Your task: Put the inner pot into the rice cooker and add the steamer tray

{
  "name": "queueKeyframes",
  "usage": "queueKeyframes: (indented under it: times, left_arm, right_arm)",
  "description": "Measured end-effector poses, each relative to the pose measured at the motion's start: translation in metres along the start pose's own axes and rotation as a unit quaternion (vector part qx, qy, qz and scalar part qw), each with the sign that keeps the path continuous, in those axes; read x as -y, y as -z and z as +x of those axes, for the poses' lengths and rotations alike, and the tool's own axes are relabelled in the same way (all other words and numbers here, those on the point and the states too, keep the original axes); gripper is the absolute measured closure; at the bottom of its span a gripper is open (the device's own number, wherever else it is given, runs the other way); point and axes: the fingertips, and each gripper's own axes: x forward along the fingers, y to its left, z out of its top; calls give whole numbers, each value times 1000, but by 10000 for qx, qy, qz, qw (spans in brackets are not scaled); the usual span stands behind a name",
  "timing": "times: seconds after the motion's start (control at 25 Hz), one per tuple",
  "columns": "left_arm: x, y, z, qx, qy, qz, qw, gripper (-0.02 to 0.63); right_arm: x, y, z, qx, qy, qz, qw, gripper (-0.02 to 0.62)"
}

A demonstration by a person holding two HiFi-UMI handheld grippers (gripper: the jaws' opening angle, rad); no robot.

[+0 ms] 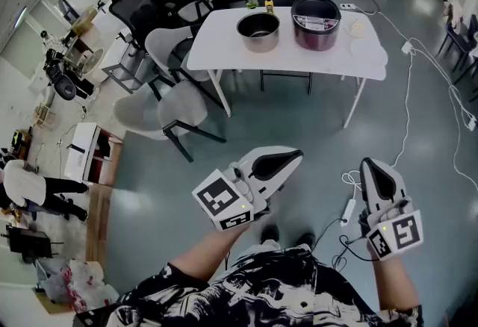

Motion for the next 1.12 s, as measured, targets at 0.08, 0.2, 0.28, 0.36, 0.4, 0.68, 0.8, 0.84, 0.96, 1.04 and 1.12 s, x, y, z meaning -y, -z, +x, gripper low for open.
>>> queueKeyframes:
  times: [0.08, 0.2, 0.28, 0.36, 0.4, 0.68, 0.8, 0.84, 0.96, 1.04, 1.12]
  left_arm:
    - [0, -1, -1, 5, -9, -1, 10000, 601]
    - [1, -3, -3, 15, -20, -9, 10000, 601]
    - [0, -4, -4, 30, -31, -13, 10000, 601]
    - [-2, -2, -6, 44, -46, -19, 10000, 601]
    - [-3, -2, -6, 48, -49, -23, 10000, 601]
    - [-16, -2, -17, 65, -17, -47, 10000, 601]
    - [-27, -1, -27, 35, 36, -67, 10000, 601]
    - [-33, -1, -31, 28, 59, -75, 10000, 601]
    - [-49, -1, -42, 16, 154, -72, 9999, 601]
    - [-60, -1, -47, 8, 216, -54, 9998, 601]
    - [-71, -1, -47, 22, 244, -68, 9997, 601]
  right_arm:
    - [0, -3, 0, 96, -95, 84, 9999, 598]
    - [-5, -18, 4, 490, -448, 461, 9967, 408]
    - [-7, -24, 8, 636, -564, 625, 9944, 53]
    - [-10, -25, 11, 625, -599, 500, 9950, 46]
    - [-11, -25, 12, 607, -618, 442, 9953, 46]
    - [-27, -18, 29, 421, -704, 292, 9962, 46]
    - [-31, -16, 42, 384, -620, 325, 9968, 46]
    - [-33, -16, 47, 379, -588, 323, 9970, 46]
    - [-41, -17, 62, 377, -489, 312, 9976, 46]
    - [-45, -16, 72, 384, -416, 291, 9980, 46]
    - [-45, -13, 80, 356, -348, 293, 9983, 46]
